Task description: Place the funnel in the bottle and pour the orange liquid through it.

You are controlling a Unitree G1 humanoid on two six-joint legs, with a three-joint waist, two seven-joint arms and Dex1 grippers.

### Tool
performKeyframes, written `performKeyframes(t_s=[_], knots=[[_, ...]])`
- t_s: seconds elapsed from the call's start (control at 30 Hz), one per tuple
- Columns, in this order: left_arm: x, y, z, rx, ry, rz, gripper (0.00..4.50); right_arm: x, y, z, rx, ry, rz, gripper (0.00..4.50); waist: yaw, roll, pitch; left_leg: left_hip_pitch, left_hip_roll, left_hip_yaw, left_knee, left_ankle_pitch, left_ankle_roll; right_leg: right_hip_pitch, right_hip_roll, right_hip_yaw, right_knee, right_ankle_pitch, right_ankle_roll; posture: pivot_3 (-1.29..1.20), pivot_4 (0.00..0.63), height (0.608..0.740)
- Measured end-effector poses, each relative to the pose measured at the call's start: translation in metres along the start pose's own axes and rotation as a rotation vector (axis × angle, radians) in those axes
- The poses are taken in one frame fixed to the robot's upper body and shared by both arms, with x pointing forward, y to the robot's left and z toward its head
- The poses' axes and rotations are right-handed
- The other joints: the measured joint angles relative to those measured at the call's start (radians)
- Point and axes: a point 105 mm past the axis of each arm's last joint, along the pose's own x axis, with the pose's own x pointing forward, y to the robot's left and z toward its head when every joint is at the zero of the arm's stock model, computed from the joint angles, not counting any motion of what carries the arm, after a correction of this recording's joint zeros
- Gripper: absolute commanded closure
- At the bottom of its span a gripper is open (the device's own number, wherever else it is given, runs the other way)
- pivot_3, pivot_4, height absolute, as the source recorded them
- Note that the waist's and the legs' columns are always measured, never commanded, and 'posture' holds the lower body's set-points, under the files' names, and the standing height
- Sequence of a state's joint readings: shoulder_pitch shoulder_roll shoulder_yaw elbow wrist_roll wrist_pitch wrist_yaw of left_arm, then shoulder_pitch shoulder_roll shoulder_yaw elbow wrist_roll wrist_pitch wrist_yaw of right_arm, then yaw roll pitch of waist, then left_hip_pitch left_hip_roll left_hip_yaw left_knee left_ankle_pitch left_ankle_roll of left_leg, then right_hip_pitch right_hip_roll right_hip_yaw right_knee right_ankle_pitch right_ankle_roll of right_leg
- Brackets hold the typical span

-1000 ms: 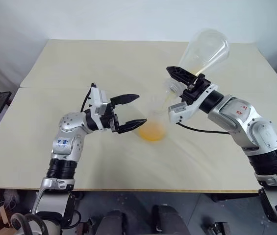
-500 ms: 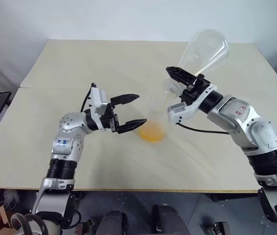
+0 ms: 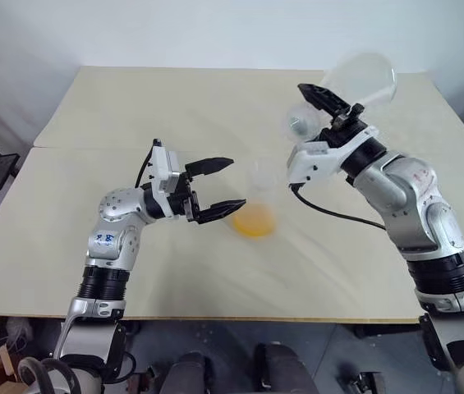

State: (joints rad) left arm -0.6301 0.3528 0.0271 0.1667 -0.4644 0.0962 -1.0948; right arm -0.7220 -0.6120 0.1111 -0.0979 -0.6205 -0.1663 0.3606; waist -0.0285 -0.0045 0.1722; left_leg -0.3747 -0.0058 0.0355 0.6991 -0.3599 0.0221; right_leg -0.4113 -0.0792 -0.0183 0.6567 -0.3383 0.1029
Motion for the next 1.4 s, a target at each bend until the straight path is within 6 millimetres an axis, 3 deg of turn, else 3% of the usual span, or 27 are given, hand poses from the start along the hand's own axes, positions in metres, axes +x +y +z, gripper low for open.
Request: performKeyframes(t_s=[0.17, 0.37, 0.43, 0.6, 0.67, 0.77, 0.93, 1.07, 1.27, 1.4], knots=[[0.0, 0.0, 0.0, 0.001, 0.0, 0.0, 0.0, -0.004, -0.016, -0.019, 0.382, 0.115, -0.091, 2.02, 0.001, 0.0, 0.0, 0.0, 0.0, -0.001, 0.0, 0.0, 0.0, 0.0, 0.0, -0.001, 0.001, 0.0, 0.0, 0.0, 0.15, 0.74], [0.0, 0.001, 0.0, 0.005, 0.0, -0.002, 0.0, -0.035, -0.027, -0.066, 0.812, 0.299, -0.204, 2.02, 0.002, 0.0, 0.0, 0.0, 0.0, -0.001, 0.0, 0.0, 0.0, 0.0, -0.001, -0.001, 0.001, 0.0, 0.0, 0.0, 0.15, 0.74], [0.0, 0.001, 0.001, 0.007, 0.0, -0.006, 0.0, -0.049, -0.021, -0.078, 0.945, 0.342, -0.211, 2.02, 0.002, 0.0, 0.0, 0.0, 0.0, -0.001, -0.001, 0.0, 0.0, 0.0, 0.0, -0.001, 0.001, 0.0, 0.0, 0.0, 0.15, 0.74], [0.0, 0.002, 0.004, 0.02, 0.004, -0.015, 0.0, -0.087, 0.018, -0.101, 1.322, 0.464, -0.191, 2.02, 0.002, 0.0, 0.0, 0.0, 0.0, 0.0, -0.001, 0.0, 0.0, 0.0, 0.0, 0.0, 0.001, 0.0, 0.0, 0.0, 0.15, 0.74], [0.0, 0.002, 0.003, 0.018, 0.006, -0.017, 0.0, -0.093, 0.023, -0.104, 1.422, 0.459, -0.201, 2.02, 0.001, 0.0, 0.0, 0.0, 0.0, 0.0, -0.001, 0.0, 0.0, 0.0, 0.0, 0.0, 0.001, 0.0, 0.0, 0.0, 0.15, 0.74], [0.0, 0.003, 0.001, 0.007, 0.009, -0.016, 0.0, -0.095, 0.027, -0.1, 1.486, 0.405, -0.205, 2.02, 0.0, 0.0, 0.0, 0.001, 0.0, 0.0, -0.002, 0.0, 0.0, 0.0, 0.0, 0.001, 0.001, 0.0, 0.0, 0.0, 0.15, 0.74], [-0.001, 0.004, 0.0, 0.001, 0.013, -0.015, 0.0, -0.099, 0.055, -0.093, 1.509, 0.443, -0.103, 2.02, 0.001, 0.0, 0.0, 0.001, 0.0, 0.001, -0.002, 0.0, 0.0, 0.0, 0.0, 0.002, 0.001, 0.0, 0.0, 0.0, 0.15, 0.74], [-0.002, 0.004, 0.0, 0.004, 0.019, -0.013, 0.0, -0.096, 0.058, -0.087, 1.437, 0.416, -0.046, 2.02, 0.002, 0.0, 0.0, 0.001, 0.0, 0.0, -0.001, 0.0, 0.0, 0.0, 0.0, 0.002, 0.001, 0.0, 0.0, 0.0, 0.15, 0.74], [-0.003, 0.004, 0.0, 0.004, 0.022, -0.014, 0.0, -0.101, 0.064, -0.09, 1.445, 0.422, -0.054, 0.02, 0.003, 0.0, 0.0, 0.001, 0.0, 0.0, -0.001, 0.0, 0.0, 0.0, 0.0, 0.002, 0.001, 0.0, 0.0, 0.0, 0.15, 0.74], [-0.006, 0.005, 0.0, 0.007, 0.036, -0.02, 0.0, -0.111, 0.059, -0.094, 1.408, 0.438, -0.047, 0.02, 0.004, 0.0, 0.0, 0.001, 0.0, 0.0, -0.001, 0.0, 0.0, 0.0, 0.0, 0.002, 0.0, 0.0, 0.0, 0.0, 0.15, 0.74]])
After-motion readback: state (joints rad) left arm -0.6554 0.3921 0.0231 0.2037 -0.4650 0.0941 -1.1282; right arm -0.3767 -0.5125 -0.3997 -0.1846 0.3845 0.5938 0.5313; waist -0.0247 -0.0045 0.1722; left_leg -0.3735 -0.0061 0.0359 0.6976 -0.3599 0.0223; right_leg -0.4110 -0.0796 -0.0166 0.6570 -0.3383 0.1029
